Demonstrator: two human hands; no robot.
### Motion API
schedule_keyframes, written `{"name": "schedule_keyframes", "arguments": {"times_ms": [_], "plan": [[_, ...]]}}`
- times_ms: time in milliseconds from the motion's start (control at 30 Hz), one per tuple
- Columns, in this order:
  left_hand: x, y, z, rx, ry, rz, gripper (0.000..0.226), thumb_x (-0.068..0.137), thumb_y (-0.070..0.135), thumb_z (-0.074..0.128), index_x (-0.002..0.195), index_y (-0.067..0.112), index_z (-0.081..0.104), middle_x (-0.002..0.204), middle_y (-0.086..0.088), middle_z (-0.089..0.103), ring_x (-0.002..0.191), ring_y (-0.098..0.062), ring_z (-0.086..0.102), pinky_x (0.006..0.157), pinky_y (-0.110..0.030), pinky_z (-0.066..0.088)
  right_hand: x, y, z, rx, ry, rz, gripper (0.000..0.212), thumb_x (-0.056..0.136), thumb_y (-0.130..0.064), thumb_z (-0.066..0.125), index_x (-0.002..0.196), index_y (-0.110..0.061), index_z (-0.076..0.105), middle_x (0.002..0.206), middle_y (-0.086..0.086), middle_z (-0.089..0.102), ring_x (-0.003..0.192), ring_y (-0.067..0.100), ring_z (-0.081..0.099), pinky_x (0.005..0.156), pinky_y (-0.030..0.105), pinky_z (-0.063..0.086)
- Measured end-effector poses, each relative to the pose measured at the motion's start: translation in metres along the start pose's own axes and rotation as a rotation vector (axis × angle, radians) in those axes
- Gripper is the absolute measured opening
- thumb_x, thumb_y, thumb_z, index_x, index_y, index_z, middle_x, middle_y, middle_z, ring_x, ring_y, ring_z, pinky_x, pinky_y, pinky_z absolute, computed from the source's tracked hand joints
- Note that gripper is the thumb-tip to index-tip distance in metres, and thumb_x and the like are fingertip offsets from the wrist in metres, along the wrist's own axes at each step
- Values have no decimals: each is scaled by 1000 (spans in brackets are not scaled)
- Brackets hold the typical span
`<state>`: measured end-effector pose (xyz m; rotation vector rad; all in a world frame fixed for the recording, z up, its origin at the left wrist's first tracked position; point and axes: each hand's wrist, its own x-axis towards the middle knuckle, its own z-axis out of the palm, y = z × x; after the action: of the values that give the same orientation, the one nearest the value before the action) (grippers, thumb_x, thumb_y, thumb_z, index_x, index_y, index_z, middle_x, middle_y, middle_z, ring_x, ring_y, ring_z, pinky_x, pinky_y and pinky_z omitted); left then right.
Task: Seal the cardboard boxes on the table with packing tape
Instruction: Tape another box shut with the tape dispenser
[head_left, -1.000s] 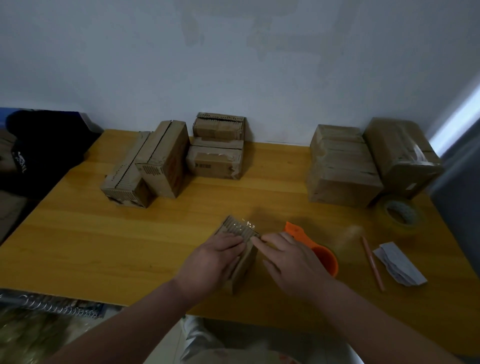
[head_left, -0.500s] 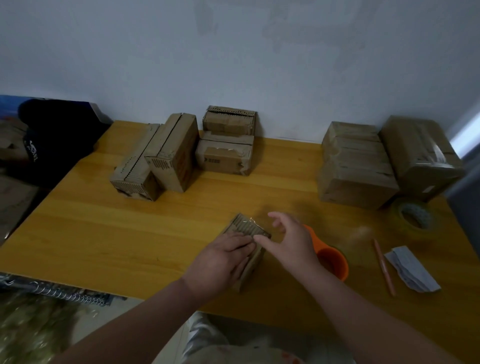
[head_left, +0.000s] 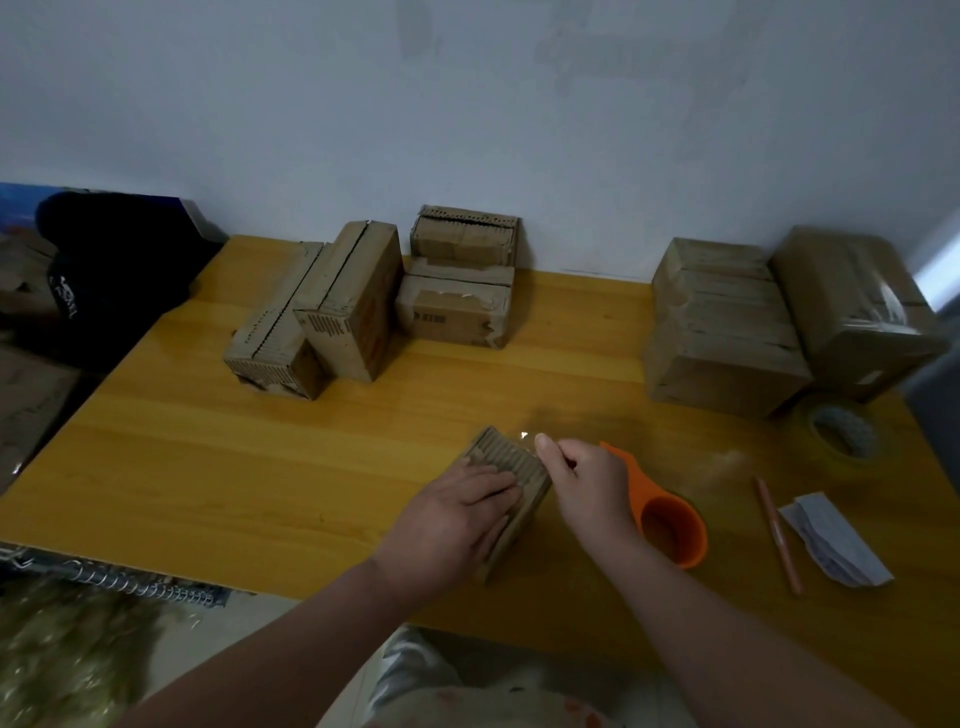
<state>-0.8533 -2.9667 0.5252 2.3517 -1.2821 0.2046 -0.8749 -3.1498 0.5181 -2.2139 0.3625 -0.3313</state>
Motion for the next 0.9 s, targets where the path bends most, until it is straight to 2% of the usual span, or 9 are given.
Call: {"name": "schedule_keyframes", "arguments": {"times_ms": [67,133,267,400,467,567,700,800,900], "plan": [[0,-2,-2,-27,20,-13,32,89,26,49,107,13,73,112,-3,70,104,-18,65,97,-40,50,-4,-3,-3,-22,51,7,42,98,-37,50,70,-10,65,61,2,57,58,13,51,54,26,33],[0,-3,-6,-75,105,-48,30,87,22,51,106,10,72,109,-5,69,103,-15,60,93,-29,50,-9,-7,-8,-166,104,-113,34,97,-38,50,110,-14,69,99,1,67,93,14,59,76,24,46],[3,-8,-11,-99,251,-342,30,86,31,60,110,13,58,109,-5,59,100,-14,50,83,-21,44,-17,-8,-10,-407,-22,-462,42,91,-43,46,126,-25,62,130,6,55,118,24,46,89,38,47],[8,-18,-11,-253,-8,-577,72,89,37,63,148,14,29,149,-4,34,134,-19,34,106,-29,32,-17,-11,-12,-434,-222,-311,58,91,-57,33,141,-32,47,149,-1,39,135,24,33,104,44,38],[9,-21,-11,-338,-143,-542,72,95,41,54,153,21,16,157,1,21,142,-15,23,111,-23,22,-16,-9,-14,-440,-292,-267,69,88,-64,23,147,-32,37,155,-5,30,140,20,24,111,42,29],[8,-21,-9,-336,-195,-443,67,92,49,38,152,28,17,157,5,22,142,-10,24,108,-13,17,-15,-9,-16,-443,-325,-255,76,85,-67,17,150,-30,32,155,-8,28,141,16,20,114,39,25],[10,-20,-9,-195,-236,-409,68,90,59,22,152,33,12,158,10,19,144,-10,18,113,-22,21,-16,-14,-17,-443,-335,-253,80,84,-66,14,151,-26,29,155,-10,28,138,10,19,111,30,21],[10,-19,-12,-33,-293,-380,76,80,67,1,151,40,5,159,13,10,147,-13,11,111,-29,28,-16,-16,-17,-435,-344,-249,81,83,-66,12,152,-25,26,155,-10,27,139,10,21,111,31,22],[12,-17,-13,35,-305,-344,74,80,65,-5,150,43,3,160,12,6,147,-13,8,110,-30,30,-17,-15,-16,-393,-350,-242,81,84,-65,15,152,-24,26,155,-8,28,139,11,23,113,32,23]]}}
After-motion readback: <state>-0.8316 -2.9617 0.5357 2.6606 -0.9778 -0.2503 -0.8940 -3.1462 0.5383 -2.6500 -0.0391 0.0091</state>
